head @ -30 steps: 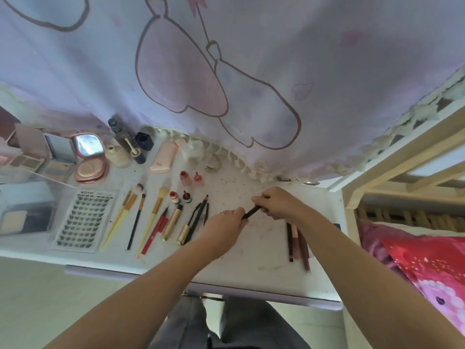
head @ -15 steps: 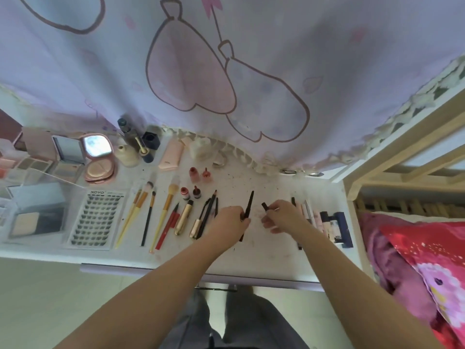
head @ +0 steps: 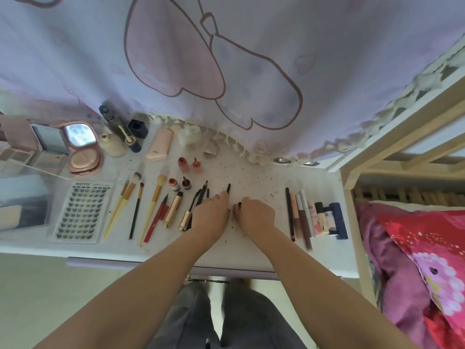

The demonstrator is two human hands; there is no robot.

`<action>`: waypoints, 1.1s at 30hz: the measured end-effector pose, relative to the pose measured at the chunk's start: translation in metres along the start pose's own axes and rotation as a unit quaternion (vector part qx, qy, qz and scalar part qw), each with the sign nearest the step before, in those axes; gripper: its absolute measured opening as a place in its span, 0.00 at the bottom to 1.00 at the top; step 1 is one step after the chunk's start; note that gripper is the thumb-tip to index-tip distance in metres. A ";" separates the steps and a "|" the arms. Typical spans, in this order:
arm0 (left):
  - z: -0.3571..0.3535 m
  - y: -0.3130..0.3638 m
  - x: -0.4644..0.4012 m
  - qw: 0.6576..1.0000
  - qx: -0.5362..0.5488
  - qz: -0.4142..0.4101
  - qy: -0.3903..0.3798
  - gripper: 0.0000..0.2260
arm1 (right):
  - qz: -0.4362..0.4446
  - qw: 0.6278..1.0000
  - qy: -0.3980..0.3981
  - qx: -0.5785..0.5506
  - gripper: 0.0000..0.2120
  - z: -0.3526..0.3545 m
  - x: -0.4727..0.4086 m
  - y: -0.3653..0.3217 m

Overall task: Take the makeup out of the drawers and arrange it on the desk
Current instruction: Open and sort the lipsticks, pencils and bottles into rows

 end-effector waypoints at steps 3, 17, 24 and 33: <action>0.004 0.004 0.001 0.999 0.003 -0.024 0.031 0.10 | 0.020 1.000 0.012 0.005 0.21 0.011 -0.005 0.009; -0.023 0.128 -0.035 0.995 0.003 -0.097 -0.036 0.18 | -0.042 0.992 -0.034 0.110 0.16 0.064 -0.076 0.094; -0.020 0.115 -0.034 0.998 -0.002 -0.031 -0.049 0.13 | -0.023 0.995 -0.069 0.062 0.17 0.063 -0.073 0.085; 0.009 0.066 -0.005 0.998 0.046 -0.023 0.019 0.10 | 0.002 0.982 -0.116 -0.151 0.17 0.080 -0.039 0.057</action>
Point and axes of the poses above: each hand's wrist, its own x-axis away from the middle knuckle, its own z-axis out of the back of the hand, y = z × x, the point moved 1 cm from there along -x, towards the middle knuckle, and after that the axes turned 8 degrees about -z, right-handed, at the moved point
